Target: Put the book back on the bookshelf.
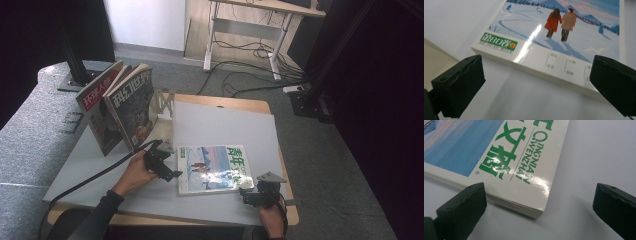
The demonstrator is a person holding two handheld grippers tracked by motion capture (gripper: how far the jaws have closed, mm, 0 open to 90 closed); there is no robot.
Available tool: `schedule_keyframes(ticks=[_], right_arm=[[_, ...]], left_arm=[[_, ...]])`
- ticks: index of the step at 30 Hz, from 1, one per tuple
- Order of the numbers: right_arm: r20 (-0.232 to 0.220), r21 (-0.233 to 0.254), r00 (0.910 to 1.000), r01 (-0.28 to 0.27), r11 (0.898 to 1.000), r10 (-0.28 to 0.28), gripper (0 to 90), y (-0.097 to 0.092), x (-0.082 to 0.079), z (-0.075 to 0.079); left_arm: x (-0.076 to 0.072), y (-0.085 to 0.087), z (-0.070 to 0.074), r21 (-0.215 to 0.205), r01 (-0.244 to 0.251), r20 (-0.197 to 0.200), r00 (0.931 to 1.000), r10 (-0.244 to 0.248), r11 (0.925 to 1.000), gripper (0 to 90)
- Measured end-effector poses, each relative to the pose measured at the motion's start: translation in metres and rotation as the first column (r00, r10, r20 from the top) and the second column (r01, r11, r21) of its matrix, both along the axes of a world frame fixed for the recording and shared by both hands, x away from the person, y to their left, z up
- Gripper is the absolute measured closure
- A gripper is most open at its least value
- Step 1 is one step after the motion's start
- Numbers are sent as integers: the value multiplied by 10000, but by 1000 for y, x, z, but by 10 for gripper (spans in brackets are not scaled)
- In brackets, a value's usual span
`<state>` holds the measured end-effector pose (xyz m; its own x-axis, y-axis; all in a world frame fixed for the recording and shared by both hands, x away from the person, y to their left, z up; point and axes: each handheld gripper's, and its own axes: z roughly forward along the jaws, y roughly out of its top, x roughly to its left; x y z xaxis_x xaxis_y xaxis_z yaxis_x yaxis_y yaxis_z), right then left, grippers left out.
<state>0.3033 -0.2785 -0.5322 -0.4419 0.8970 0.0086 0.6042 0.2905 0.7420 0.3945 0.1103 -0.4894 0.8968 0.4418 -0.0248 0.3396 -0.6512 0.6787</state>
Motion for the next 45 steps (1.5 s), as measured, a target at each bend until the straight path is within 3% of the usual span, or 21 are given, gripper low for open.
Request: schedule_keyframes(ticks=[9, 20, 24, 29, 36, 45], right_arm=[[14, 137, 10000, 0, 9999, 0, 0, -1, 0, -1], [74, 135, 10000, -17, 9999, 16, 0, -1, -1, -2], [163, 52, 9999, -14, 10000, 13, 0, 0, -1, -1], [264, -86, 9996, -33, 10000, 35, 0, 2, -3, -1], [377, -261, 9992, -109, 9996, 119, 1, 4, -5, 0], [343, -216, 9993, -153, 9997, 160, 9, 3, -4, 0]], left_arm=[[18, -15, -3, -127, 58, 75, 10000, -57, 9999, 4], [40, -39, -11, 275, 181, -15, 9998, -180, 9995, 0], [47, -44, -16, 64, 86, 12, 10000, -86, 9999, 0], [55, -47, -23, 225, 61, -203, 9998, -56, 9997, 0], [62, -48, -28, -168, 149, -724, 9972, -160, 9997, 0], [64, -47, -29, -194, 213, -838, 9962, -229, 9996, 0]])
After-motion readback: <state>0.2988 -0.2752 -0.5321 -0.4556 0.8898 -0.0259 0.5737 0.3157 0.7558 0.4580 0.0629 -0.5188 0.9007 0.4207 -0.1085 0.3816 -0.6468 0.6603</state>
